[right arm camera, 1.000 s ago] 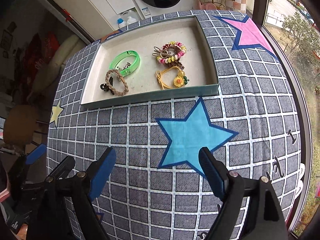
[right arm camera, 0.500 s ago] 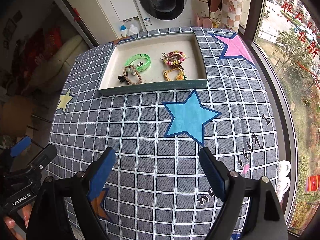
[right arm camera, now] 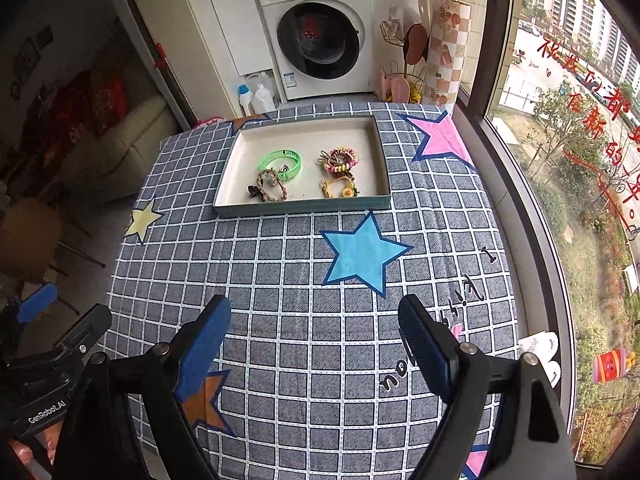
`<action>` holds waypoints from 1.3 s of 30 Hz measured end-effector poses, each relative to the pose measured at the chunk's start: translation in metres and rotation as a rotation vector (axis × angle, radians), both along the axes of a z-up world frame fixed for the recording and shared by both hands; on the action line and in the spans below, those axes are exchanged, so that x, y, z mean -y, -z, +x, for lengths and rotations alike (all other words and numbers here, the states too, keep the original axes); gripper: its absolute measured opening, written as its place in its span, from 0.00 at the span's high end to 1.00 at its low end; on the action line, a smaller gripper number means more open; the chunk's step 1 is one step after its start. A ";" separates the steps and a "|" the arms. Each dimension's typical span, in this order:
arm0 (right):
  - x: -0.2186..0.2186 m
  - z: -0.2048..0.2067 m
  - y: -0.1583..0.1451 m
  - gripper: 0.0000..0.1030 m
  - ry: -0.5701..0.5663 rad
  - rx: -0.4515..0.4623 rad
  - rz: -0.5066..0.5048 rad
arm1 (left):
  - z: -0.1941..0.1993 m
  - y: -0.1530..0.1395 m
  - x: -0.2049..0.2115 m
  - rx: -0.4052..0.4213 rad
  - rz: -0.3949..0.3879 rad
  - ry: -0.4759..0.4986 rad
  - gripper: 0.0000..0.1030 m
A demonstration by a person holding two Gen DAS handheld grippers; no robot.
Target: Organize jewelry
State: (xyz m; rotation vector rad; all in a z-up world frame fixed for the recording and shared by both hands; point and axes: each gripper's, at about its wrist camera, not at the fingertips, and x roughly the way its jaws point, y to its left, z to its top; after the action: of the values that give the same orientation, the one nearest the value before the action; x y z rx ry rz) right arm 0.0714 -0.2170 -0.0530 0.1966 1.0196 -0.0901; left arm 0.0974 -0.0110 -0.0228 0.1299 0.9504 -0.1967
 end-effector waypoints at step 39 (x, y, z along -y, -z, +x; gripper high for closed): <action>-0.023 -0.024 -0.070 0.15 0.037 0.215 -0.148 | -0.016 -0.047 -0.020 0.143 -0.020 -0.058 0.00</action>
State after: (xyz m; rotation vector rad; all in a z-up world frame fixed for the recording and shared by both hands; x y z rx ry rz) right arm 0.0476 -0.1937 0.0172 0.0874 0.7919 -0.1739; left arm 0.0814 0.0094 0.0244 0.0960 0.8090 -0.1415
